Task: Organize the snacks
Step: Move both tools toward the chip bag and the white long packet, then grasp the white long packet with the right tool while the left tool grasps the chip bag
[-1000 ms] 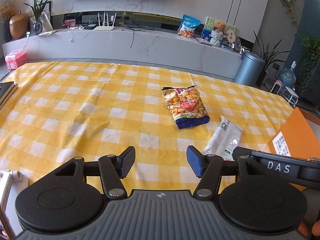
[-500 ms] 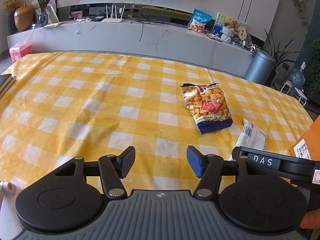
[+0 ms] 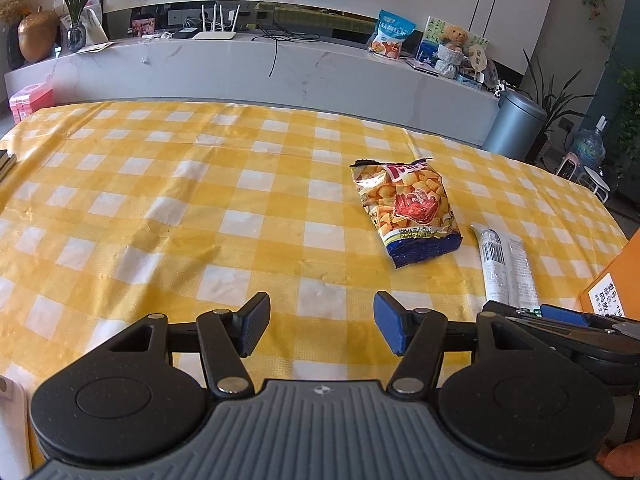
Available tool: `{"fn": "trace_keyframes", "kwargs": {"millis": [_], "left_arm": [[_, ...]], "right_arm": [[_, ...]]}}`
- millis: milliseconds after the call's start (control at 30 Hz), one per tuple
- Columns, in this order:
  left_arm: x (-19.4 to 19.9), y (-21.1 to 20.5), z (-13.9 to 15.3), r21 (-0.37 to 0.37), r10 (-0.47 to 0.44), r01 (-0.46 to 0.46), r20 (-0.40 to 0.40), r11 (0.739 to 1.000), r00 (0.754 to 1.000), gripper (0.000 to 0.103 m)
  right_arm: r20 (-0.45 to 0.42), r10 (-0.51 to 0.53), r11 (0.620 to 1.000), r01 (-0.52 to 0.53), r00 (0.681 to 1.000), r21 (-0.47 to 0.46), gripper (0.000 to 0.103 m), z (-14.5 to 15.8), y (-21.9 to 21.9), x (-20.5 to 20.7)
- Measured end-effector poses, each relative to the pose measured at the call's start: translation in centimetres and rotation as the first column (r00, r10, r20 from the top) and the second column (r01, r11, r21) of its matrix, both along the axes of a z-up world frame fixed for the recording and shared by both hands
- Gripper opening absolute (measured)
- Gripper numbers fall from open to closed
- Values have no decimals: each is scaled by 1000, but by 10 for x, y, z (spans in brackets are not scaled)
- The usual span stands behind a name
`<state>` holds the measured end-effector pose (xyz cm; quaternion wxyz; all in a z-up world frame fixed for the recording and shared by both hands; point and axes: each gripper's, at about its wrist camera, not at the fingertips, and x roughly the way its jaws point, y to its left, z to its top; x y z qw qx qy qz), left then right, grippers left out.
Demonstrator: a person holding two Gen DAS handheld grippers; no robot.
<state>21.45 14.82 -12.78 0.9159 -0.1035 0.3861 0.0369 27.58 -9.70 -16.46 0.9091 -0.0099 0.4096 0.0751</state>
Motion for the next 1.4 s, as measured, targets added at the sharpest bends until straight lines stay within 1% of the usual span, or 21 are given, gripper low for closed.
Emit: {"fn": "trace_keyframes", "kwargs": {"millis": [167, 233, 300, 400, 433, 500, 533, 600, 700, 767, 800, 833, 867, 900, 933, 967, 1000, 1033, 1100, 1167, 1400], "left_arm": [[5, -3, 1, -18, -34, 34, 1, 999, 999, 71], [11, -6, 1, -26, -60, 60, 2, 998, 998, 78], [19, -13, 0, -32, -90, 90, 0, 995, 996, 81], [31, -24, -2, -27, -118, 118, -1, 993, 993, 83], [36, -27, -2, -26, -124, 124, -2, 992, 992, 83], [43, -31, -6, -28, -131, 131, 3, 991, 991, 83], [46, -32, -8, -28, -128, 128, 3, 991, 992, 83], [51, -33, -12, -16, -113, 113, 17, 993, 993, 82], [57, -35, -13, 7, -110, 110, 29, 994, 993, 78], [60, -36, -14, 10, -119, 119, 34, 993, 992, 73], [61, -38, -14, 22, -121, 120, 37, 992, 992, 67], [61, -39, -14, 35, -126, 124, 38, 992, 991, 58], [61, -41, -14, 46, -131, 129, 41, 991, 991, 54], [60, -43, -14, 53, -137, 135, 43, 989, 990, 40], [59, -46, -14, 62, -138, 136, 44, 989, 989, 31], [58, -48, -14, 70, -136, 133, 48, 989, 990, 30], [56, -49, -15, 73, -137, 133, 52, 988, 989, 24], [55, -50, -15, 76, -138, 134, 58, 988, 989, 20], [54, -52, -15, 77, -143, 138, 59, 987, 988, 16], [53, -53, -13, 77, -144, 140, 59, 987, 988, 12], [37, -53, 0, 79, -150, 146, 52, 986, 987, 8]], "right_arm": [[-10, 37, 999, -37, 999, 25, 49, 1, -10, 2], [-10, 46, 999, -46, 999, 21, 47, 3, -14, 1], [-2, 53, 999, -53, 999, 13, 45, 3, -16, -3], [19, 75, 997, -74, 997, -24, 46, 2, -16, -8], [23, 79, 996, -78, 997, -35, 46, 2, -16, -8], [18, 76, 995, -74, 997, -60, 53, 2, -16, -5], [19, 80, 995, -79, 997, -59, 54, 3, -16, -3], [30, 83, 996, -82, 996, -44, 64, 4, -17, -1], [31, 81, 996, -80, 996, -34, 69, 4, -17, 4], [31, 67, 997, -66, 997, -39, 76, 2, -17, 8], [29, 59, 998, -57, 998, -36, 76, 1, -17, 10], [22, 51, 998, -50, 998, -28, 76, -1, -17, 12], [16, 46, 999, -45, 999, -21, 76, -3, -18, 14], [13, 42, 999, -42, 999, -18, 75, -5, -17, 15], [13, 42, 999, -41, 999, -20, 74, -6, -17, 16], [16, 44, 999, -43, 999, -22, 71, -7, -16, 16], [27, 49, 999, -49, 998, -18, 66, -8, -15, 15], [34, 56, 998, -56, 998, -19, 65, -8, -15, 13], [44, 69, 997, -68, 997, -23, 55, -7, -13, 11], [51, 82, 996, -80, 995, -33, 52, -6, -11, 10], [38, 103, 995, -102, 994, -14, 46, -2, -16, 5]]}}
